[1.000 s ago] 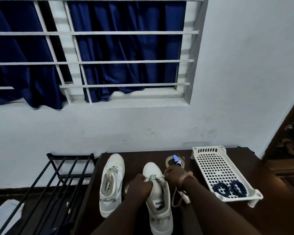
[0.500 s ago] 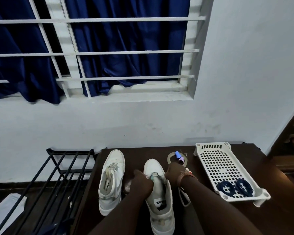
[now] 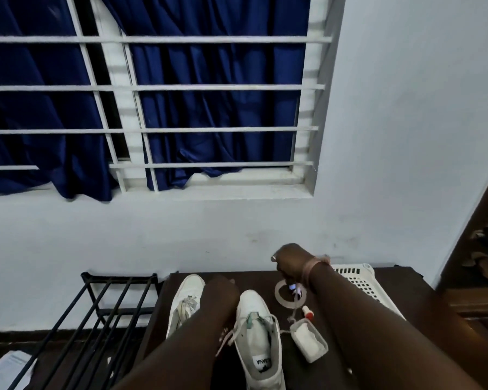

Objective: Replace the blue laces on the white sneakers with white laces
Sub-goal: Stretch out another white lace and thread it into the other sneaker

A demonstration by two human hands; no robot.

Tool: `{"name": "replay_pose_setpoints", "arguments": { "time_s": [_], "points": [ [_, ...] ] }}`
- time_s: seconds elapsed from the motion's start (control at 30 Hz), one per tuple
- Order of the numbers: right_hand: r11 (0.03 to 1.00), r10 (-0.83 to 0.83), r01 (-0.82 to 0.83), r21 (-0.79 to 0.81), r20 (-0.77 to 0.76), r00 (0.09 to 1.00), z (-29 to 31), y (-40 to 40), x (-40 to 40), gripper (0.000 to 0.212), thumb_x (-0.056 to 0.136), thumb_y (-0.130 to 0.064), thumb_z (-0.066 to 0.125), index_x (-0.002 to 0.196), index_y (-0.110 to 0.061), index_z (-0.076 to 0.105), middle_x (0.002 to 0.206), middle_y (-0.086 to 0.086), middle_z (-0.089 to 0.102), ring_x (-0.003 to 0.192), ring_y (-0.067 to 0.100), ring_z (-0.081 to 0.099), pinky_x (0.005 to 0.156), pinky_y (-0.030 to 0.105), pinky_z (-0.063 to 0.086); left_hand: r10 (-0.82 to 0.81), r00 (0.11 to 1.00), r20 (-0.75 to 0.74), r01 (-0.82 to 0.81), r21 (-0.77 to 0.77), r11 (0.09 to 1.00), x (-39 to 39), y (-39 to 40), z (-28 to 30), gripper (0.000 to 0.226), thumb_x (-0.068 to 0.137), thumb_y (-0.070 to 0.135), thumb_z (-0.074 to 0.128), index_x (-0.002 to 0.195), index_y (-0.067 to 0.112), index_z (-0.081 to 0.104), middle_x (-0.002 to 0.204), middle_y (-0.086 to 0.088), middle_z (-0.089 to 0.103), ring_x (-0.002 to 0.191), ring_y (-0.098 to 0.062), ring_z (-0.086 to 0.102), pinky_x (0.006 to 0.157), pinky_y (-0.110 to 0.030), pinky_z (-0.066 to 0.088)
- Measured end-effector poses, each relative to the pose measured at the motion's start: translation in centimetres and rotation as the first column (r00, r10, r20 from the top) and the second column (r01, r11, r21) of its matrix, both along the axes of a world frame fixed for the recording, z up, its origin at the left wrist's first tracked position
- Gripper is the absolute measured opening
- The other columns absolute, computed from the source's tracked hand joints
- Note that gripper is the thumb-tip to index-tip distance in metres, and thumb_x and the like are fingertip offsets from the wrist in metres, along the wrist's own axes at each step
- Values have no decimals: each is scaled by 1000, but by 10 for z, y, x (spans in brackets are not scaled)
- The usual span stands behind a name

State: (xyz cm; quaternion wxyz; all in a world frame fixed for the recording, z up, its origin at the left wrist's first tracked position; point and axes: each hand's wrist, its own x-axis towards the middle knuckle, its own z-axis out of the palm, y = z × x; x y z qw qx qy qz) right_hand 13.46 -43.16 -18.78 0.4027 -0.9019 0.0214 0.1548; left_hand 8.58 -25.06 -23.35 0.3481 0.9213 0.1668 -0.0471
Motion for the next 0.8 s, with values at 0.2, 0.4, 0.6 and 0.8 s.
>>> {"name": "replay_pose_setpoints", "arguments": {
  "time_s": [0.2, 0.4, 0.6, 0.8],
  "points": [
    [863, -122, 60, 502, 92, 988, 119, 20, -24, 16, 98, -9, 54, 104, 2, 64, 88, 17, 76, 66, 22, 63, 65, 33, 58, 31, 994, 100, -6, -241, 970, 19, -4, 114, 35, 93, 36, 69, 104, 3, 71, 100, -10, 73, 92, -26, 70, 78, -30, 50],
    [679, -291, 71, 730, 180, 940, 208, 37, -36, 9, 94, -7, 56, 96, -5, 65, 79, 13, 66, 62, 21, 58, 69, 37, 60, 126, 915, 383, 172, -653, 738, 16, -7, 214, 17, 100, 9, 56, 110, 7, 70, 89, -4, 76, 67, -11, 64, 59, -21, 44],
    [692, -475, 87, 717, 361, 803, 264, 47, -44, 14, 86, -14, 69, 92, -5, 76, 63, 0, 62, 61, 15, 54, 71, 34, 52, 174, 847, 503, 267, -684, 679, 6, -14, 276, 13, 100, 15, 60, 104, 11, 72, 93, -4, 77, 75, -12, 65, 67, -24, 49],
    [687, -482, 59, 724, 394, 783, 286, 58, -58, 11, 86, -9, 69, 91, -5, 77, 69, 2, 67, 54, 8, 57, 54, 21, 46, 186, 810, 556, 308, -673, 673, 0, -13, 301, 11, 94, 24, 66, 98, 17, 74, 90, -2, 78, 81, -18, 68, 77, -43, 59]
  ]
}}
